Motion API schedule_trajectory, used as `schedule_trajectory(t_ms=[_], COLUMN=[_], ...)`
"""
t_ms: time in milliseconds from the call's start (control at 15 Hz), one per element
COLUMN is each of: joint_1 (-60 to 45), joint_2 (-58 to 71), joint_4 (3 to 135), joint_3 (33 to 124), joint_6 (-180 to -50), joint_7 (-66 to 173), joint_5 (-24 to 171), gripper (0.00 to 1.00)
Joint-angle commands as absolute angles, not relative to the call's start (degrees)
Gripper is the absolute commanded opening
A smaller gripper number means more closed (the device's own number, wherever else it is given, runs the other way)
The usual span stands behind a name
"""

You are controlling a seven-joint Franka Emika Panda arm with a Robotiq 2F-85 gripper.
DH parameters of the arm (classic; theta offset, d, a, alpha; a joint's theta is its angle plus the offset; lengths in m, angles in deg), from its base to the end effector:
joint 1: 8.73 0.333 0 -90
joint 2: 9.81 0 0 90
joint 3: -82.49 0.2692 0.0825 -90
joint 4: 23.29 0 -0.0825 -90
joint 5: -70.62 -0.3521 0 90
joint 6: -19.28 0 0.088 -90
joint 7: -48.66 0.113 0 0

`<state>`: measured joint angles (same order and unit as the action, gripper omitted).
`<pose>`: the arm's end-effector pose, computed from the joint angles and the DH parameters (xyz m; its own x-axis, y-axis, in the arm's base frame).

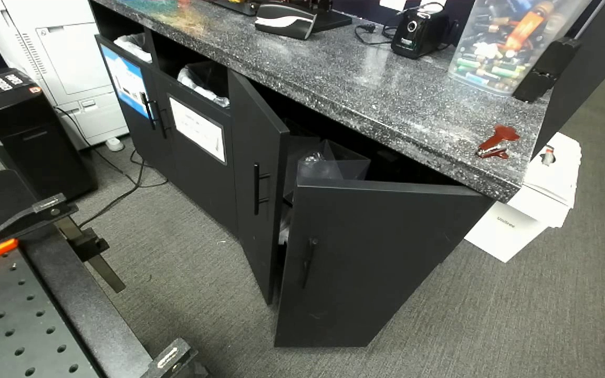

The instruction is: Move the red object to the left

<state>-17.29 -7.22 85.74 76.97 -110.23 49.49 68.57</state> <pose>0.5540 -0.1372 0.4648 0.9139 -0.2661 0.3067 -0.2691 -0.9625 -0.0334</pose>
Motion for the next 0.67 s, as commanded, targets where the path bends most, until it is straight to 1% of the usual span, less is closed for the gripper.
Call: schedule_trajectory(t_ms=[0, 600], joint_1=[-17.6, -20.1], joint_2=[5.5, 30.1], joint_4=[71.4, 44.8], joint_3=[76.2, 76.4], joint_6=[-106.0, -97.1], joint_7=[49.9, 58.3], joint_5=[64.5, 63.0], gripper=[1.00, 1.00])
